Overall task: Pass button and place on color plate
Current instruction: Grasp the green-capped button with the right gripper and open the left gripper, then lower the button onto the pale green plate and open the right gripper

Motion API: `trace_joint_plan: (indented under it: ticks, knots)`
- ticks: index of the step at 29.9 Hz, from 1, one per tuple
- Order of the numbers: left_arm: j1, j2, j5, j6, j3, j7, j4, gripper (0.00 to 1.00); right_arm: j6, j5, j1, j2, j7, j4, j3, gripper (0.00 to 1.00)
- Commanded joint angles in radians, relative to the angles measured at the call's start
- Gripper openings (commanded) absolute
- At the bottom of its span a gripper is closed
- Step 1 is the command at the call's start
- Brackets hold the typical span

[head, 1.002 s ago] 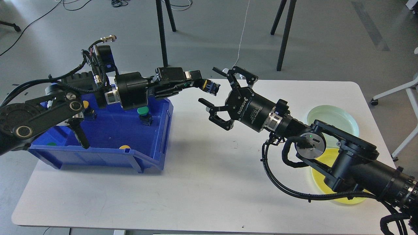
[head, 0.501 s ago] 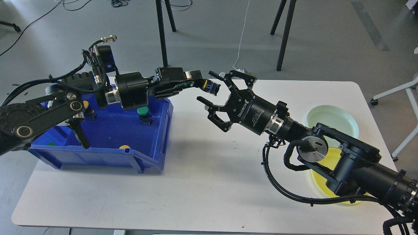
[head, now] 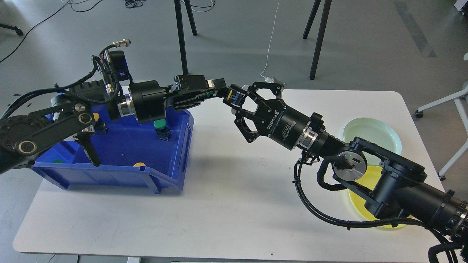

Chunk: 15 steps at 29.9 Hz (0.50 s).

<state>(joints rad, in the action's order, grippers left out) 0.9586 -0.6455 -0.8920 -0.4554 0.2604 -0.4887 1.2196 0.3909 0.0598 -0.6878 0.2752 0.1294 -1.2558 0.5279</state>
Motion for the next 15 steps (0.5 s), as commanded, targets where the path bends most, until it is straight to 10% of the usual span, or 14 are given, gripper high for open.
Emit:
trace_joint_plan:
  ticks: [1,9,15]
  knots:
    - [0.0,0.003,0.013,0.004,0.003,0.0,0.0,0.76,-0.017,0.002,0.022,0.001,0.004,0.0,0.026,0.0]
    - [0.0,0.009,0.012,0.006,0.003,0.0,-0.008,0.84,-0.066,0.003,0.209,0.022,0.007,-0.03,0.202,0.0]
    - [0.0,0.009,0.011,0.006,0.003,0.0,-0.009,0.84,-0.373,0.11,0.407,-0.016,0.015,-0.04,0.524,0.0]
